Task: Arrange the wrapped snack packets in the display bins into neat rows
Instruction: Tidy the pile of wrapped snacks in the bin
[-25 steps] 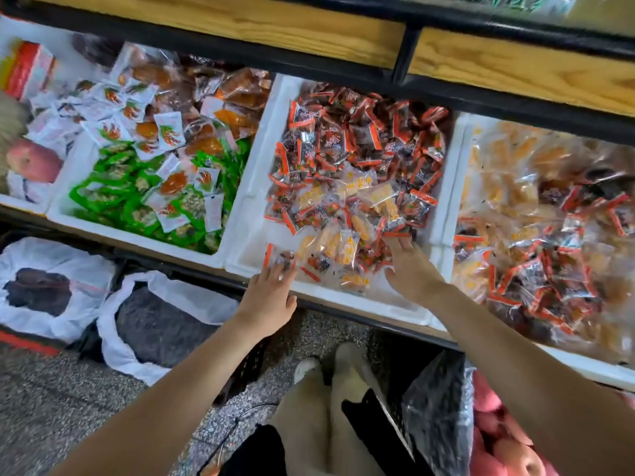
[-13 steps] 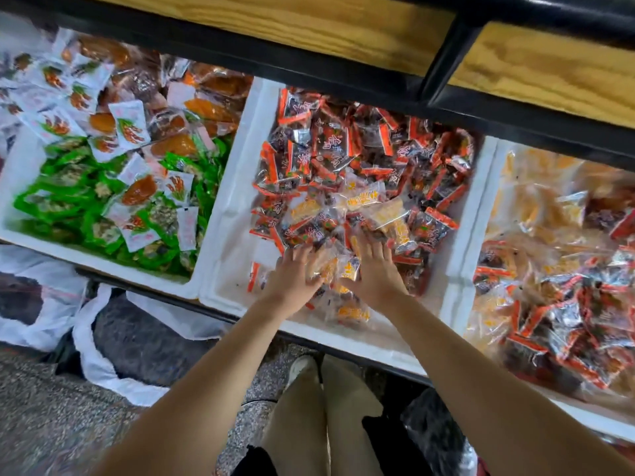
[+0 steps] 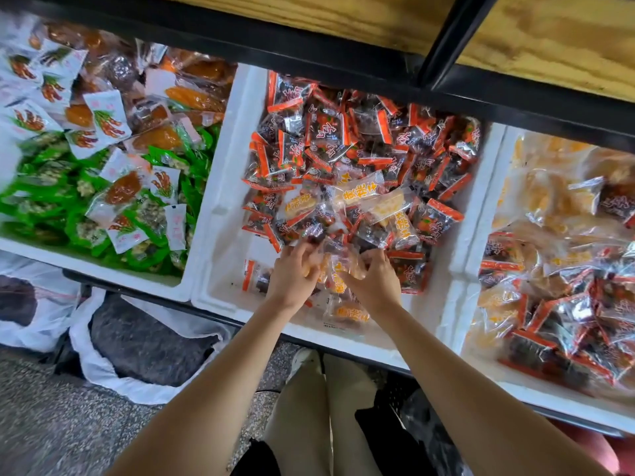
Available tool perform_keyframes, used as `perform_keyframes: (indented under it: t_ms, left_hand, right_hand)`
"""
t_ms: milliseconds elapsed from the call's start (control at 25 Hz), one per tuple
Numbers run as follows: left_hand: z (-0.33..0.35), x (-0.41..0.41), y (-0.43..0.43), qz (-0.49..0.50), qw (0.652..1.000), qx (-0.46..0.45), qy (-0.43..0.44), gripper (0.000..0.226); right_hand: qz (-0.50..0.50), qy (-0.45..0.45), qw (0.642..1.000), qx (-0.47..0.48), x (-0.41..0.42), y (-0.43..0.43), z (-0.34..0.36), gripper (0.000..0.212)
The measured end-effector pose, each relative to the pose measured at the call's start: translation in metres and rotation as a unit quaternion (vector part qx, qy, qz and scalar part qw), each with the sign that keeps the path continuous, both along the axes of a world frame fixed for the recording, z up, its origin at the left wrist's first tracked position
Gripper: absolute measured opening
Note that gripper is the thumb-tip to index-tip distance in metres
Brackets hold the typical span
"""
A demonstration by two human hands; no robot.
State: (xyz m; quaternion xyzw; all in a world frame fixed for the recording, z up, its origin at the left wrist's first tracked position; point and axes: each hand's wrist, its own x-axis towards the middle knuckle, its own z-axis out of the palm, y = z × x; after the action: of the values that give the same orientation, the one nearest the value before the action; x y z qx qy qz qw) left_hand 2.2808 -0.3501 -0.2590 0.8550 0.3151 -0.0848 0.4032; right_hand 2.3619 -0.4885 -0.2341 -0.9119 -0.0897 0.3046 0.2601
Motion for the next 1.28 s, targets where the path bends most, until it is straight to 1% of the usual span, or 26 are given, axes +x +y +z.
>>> perform_keyframes:
  t_ms: [40,160,200,280,360,480,560,680,760,840,880,920,960,1000,1040,1120,1280]
  left_hand:
    - [0.0,-0.003,0.0,0.014,1.0,-0.01,-0.014,0.034]
    - [0.005,-0.007,-0.004,0.077,0.994,-0.064,-0.044,0.042]
    - [0.008,-0.009,-0.006,0.1,0.99,-0.09,-0.054,0.046]
    - [0.01,-0.012,-0.005,0.136,0.981,-0.119,-0.074,0.053]
    - [0.01,-0.017,-0.003,0.134,0.982,-0.113,-0.077,0.054]
    - [0.009,-0.027,0.002,0.09,0.991,-0.069,-0.071,0.051]
    - [0.016,-0.031,0.004,0.09,0.992,-0.055,-0.074,0.051]
    - [0.039,-0.031,0.0,0.094,0.985,-0.099,-0.107,0.055]
    - [0.055,-0.027,-0.008,0.076,0.983,-0.113,-0.123,0.051]
    - [0.073,-0.019,-0.019,0.043,0.986,-0.104,-0.124,0.042]
    - [0.081,-0.013,-0.027,0.022,0.985,-0.107,-0.13,0.034]
    - [0.089,-0.005,-0.037,0.006,0.983,-0.117,-0.138,0.022]
    - [0.097,0.003,-0.048,-0.007,0.981,-0.127,-0.145,0.013]
    - [0.102,0.011,-0.059,-0.021,0.979,-0.13,-0.153,0.017]
    - [0.108,0.02,-0.073,-0.04,0.977,-0.135,-0.162,0.022]
    - [0.114,0.04,-0.107,-0.084,0.974,-0.143,-0.156,0.022]
    - [0.115,0.083,-0.181,-0.162,0.972,-0.129,-0.114,0.018]
  right_hand:
    - [0.001,0.0,1.0,0.009,-0.002,0.0,0.002,0.045]
    - [0.037,0.009,0.999,-0.013,-0.009,0.01,0.003,0.061]
    - [0.055,0.011,0.998,-0.022,-0.011,0.014,0.003,0.061]
    - [0.088,0.016,0.996,-0.025,-0.015,0.018,0.002,0.054]
    - [0.115,0.02,0.993,-0.032,-0.02,0.017,0.003,0.049]
    - [0.127,0.012,0.991,-0.038,-0.03,0.008,0.007,0.046]
    - [0.089,0.01,0.996,-0.006,-0.031,-0.002,0.012,0.046]
    - [-0.002,0.008,0.998,0.062,-0.025,-0.021,0.027,0.054]
    - [-0.066,0.0,0.993,0.101,-0.019,-0.036,0.042,0.057]
    - [-0.113,-0.001,0.984,0.137,-0.015,-0.054,0.055,0.048]
    - [-0.127,-0.004,0.981,0.148,-0.012,-0.068,0.062,0.036]
    - [-0.144,-0.006,0.978,0.149,-0.01,-0.083,0.068,0.015]
    - [-0.159,-0.014,0.976,0.151,-0.007,-0.096,0.074,0.018]
    - [-0.172,-0.021,0.973,0.153,-0.004,-0.109,0.079,0.037]
    - [-0.188,-0.03,0.969,0.157,-0.001,-0.125,0.084,0.045]
    - [-0.218,-0.047,0.965,0.141,0.008,-0.162,0.088,0.044]
    - [-0.245,-0.077,0.96,0.112,0.029,-0.237,0.092,0.03]
